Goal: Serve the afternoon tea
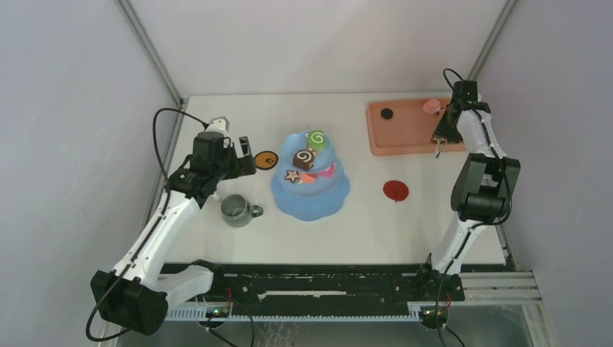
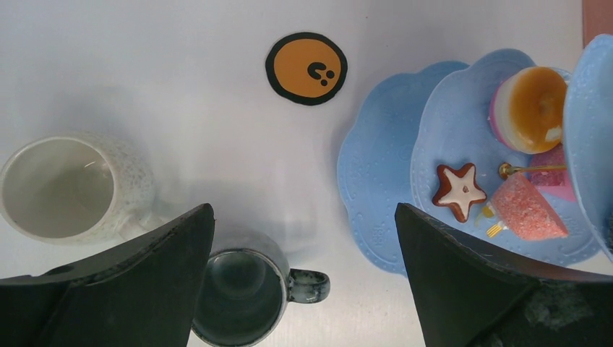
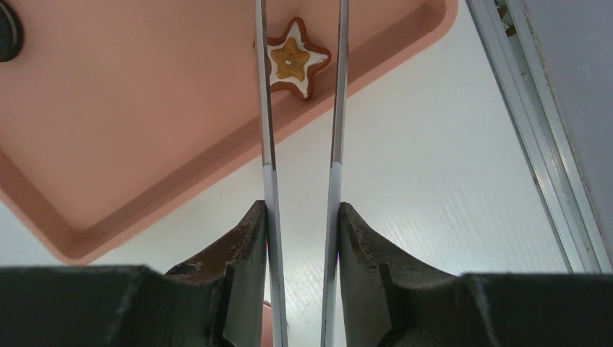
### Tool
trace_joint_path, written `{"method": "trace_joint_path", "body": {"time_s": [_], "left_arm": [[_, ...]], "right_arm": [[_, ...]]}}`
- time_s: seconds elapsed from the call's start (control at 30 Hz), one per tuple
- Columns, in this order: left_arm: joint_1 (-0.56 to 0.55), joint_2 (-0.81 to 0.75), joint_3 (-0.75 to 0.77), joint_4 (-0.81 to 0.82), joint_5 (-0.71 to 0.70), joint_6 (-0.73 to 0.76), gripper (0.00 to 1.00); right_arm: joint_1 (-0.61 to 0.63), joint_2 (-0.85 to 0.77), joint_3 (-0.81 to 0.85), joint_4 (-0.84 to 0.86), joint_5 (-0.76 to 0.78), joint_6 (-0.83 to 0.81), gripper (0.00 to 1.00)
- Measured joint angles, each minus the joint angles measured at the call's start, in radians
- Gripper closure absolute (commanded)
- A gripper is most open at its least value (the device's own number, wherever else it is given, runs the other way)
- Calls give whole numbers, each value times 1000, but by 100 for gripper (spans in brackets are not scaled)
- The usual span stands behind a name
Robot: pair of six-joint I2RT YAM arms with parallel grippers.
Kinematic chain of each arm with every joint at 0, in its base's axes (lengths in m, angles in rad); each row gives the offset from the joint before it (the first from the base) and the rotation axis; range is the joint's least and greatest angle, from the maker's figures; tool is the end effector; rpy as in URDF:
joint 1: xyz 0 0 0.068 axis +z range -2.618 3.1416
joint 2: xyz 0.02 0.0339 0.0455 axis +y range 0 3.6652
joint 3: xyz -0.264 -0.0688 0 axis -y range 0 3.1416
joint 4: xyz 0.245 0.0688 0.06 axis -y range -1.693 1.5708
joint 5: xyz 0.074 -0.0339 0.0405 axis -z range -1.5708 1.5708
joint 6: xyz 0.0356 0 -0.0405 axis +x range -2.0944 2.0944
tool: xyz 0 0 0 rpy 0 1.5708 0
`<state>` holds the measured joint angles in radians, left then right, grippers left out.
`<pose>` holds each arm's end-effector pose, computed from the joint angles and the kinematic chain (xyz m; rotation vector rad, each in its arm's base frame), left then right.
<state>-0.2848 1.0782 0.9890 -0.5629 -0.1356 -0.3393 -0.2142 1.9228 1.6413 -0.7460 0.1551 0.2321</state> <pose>0.2234 -0.0604 0.3177 -0.1351 2.2187 -0.1938 0.4087 -0.0945 0.2574 0.6280 2.5140 -0.1948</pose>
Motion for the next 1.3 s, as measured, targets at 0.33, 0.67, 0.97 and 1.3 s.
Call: {"method": "trace_joint_path", "body": {"time_s": [0.33, 0.67, 0.97, 1.3], "left_arm": [[0, -85, 0, -6, 0, 0, 0], [0, -93, 0, -9, 17, -2, 0], [0, -113, -3, -8, 46, -10, 0], [0, -129, -3, -9, 60, -11, 0]], "right_arm": [[50, -135, -55, -22, -2, 2, 75], [159, -353, -163, -58, 6, 2, 74], [238, -524, -183, -112, 3, 1, 74], [581, -757, -345, -254, 66, 39, 73]]}}
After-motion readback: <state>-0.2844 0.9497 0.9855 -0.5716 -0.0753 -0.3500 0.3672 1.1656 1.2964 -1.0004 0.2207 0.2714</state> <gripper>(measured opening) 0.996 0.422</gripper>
